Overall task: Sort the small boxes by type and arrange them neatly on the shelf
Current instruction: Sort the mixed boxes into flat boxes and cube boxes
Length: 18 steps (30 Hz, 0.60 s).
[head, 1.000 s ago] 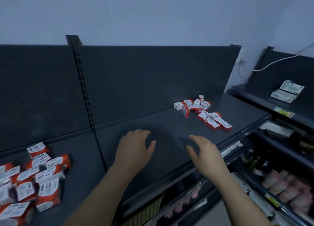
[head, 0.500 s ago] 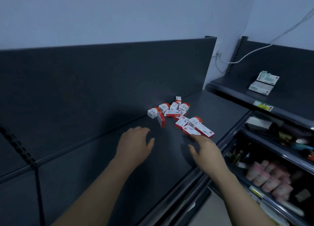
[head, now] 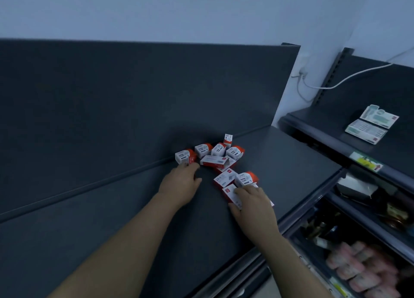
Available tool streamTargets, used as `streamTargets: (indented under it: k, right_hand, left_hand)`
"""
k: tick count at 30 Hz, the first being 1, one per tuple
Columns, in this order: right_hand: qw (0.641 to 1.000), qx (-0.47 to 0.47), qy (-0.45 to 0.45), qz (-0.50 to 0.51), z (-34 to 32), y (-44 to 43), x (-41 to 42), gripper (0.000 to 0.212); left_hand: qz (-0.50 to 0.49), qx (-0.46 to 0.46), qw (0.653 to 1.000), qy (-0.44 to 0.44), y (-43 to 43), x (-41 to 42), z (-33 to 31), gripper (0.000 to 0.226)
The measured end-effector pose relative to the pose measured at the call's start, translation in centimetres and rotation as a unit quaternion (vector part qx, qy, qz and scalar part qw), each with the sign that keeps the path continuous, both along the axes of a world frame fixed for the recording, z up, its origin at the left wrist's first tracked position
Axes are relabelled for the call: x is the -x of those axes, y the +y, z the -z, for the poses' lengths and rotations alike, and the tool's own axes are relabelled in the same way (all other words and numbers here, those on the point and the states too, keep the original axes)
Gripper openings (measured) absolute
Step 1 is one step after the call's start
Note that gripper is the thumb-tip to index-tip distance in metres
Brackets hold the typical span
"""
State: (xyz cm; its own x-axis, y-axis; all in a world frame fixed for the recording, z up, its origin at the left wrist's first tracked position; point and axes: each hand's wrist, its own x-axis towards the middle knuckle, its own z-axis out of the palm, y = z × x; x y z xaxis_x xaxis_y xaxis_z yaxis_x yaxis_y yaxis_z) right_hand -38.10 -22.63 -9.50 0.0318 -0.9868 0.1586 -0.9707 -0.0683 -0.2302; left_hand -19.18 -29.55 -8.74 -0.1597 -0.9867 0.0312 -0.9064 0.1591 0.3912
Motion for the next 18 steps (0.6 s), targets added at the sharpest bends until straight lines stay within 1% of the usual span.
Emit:
streamTargets:
  k: [2,4,6,9,12,14,18]
  right_hand:
    - [1.0,0.0,-0.009,-0.029,0.3,-0.2,0.2,0.038]
    - [0.998,-0.012,-0.045,-0.051,0.3,-0.2,0.2,0.037]
    - [0.994,-0.029,-0.083,-0.064,0.3,-0.3,-0.1,0.038]
    - [0.984,-0.036,-0.153,-0.085,0.3,-0.5,-1.4,0.036]
    - [0.969,-0.019,-0.219,-0.11,0.2,-0.4,-3.6,0.035]
    - [0.96,-0.017,-0.246,-0.133,0.0,-0.2,-5.5,0.036]
    - [0.936,-0.028,-0.283,-0.207,-0.4,0.8,-10.1,0.037]
  left_hand:
    - [-0.028,0.016,0.999,0.038,0.5,-0.2,0.5,0.023]
    - [-0.062,0.035,0.994,0.086,1.3,-0.9,1.0,0.007]
    - [-0.106,0.047,0.982,0.149,2.4,-1.8,1.2,0.015]
    - [-0.167,0.062,0.955,0.235,4.9,-3.5,1.1,0.025]
    - [-0.211,0.068,0.931,0.29,7.8,-5.5,0.7,0.022]
    - [-0.236,0.066,0.918,0.312,9.8,-7.1,0.3,0.019]
    - [-0.273,0.091,0.903,0.318,14.0,-10.5,-0.3,0.024]
